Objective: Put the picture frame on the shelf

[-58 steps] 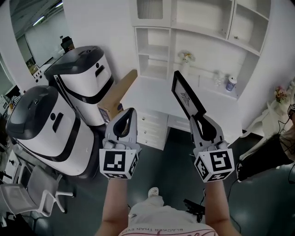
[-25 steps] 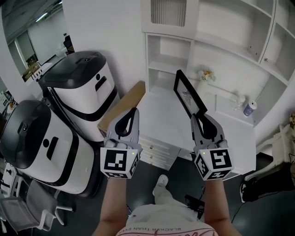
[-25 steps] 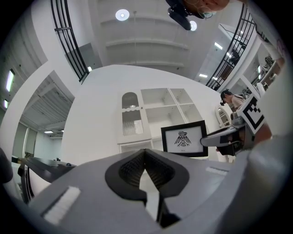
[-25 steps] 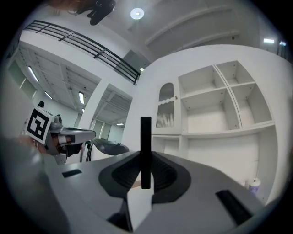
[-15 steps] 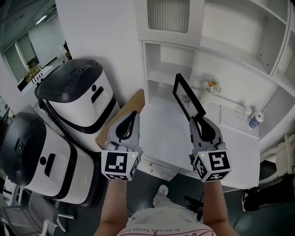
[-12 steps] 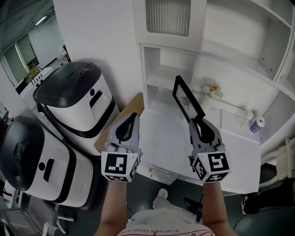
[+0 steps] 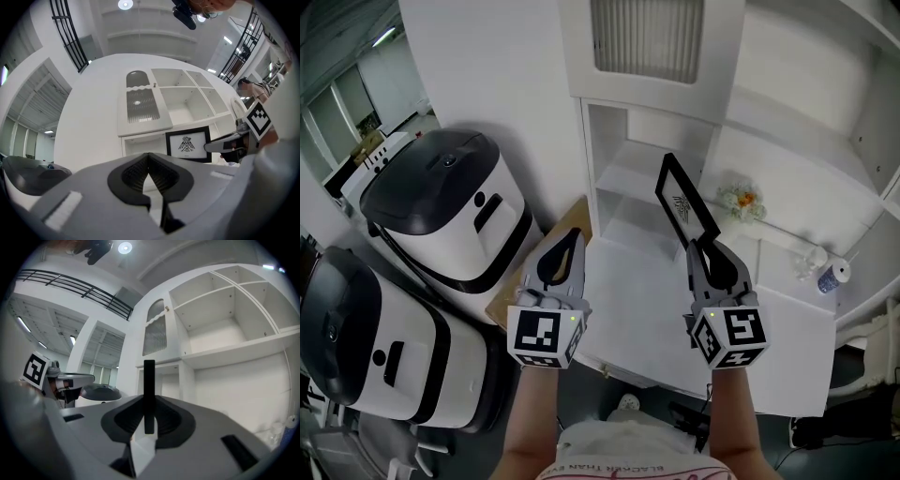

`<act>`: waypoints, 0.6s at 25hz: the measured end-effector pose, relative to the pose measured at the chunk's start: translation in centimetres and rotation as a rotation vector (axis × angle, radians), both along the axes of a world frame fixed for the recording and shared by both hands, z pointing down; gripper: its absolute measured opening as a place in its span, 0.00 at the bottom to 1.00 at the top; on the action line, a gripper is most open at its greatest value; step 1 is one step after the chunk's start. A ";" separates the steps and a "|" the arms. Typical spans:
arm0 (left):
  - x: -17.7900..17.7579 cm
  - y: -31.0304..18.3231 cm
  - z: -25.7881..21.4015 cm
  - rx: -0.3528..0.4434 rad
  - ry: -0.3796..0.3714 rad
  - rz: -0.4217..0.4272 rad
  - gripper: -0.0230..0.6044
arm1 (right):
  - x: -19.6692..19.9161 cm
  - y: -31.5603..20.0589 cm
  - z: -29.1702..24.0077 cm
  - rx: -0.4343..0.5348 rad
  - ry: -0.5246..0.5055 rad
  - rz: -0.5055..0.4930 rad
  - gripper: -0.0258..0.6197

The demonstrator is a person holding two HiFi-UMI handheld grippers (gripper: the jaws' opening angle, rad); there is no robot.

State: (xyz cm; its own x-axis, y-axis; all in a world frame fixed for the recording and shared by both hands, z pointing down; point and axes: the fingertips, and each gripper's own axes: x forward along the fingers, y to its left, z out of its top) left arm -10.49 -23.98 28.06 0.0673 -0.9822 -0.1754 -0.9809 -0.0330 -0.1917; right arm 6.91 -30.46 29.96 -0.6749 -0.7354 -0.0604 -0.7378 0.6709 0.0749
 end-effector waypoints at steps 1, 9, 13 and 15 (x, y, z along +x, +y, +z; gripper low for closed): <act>0.0 -0.5 0.1 -0.004 0.001 0.000 0.05 | 0.0 -0.5 0.1 -0.004 0.000 0.001 0.15; -0.3 -3.8 0.8 -0.017 0.024 0.011 0.05 | -0.1 -3.8 0.9 -0.011 0.041 0.059 0.15; -0.3 -5.2 1.0 -0.017 0.022 0.049 0.05 | 0.1 -4.8 1.2 -0.019 0.040 0.099 0.15; -0.6 -6.1 1.0 -0.014 0.024 0.069 0.05 | -0.1 -5.3 1.3 -0.020 0.040 0.119 0.15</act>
State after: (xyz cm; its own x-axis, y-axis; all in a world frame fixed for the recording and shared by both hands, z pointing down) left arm -11.07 -30.13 29.07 0.1305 -0.9778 -0.1640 -0.9806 -0.1029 -0.1670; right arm 6.83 -35.80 31.23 -0.5843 -0.8113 -0.0200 -0.8090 0.5803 0.0934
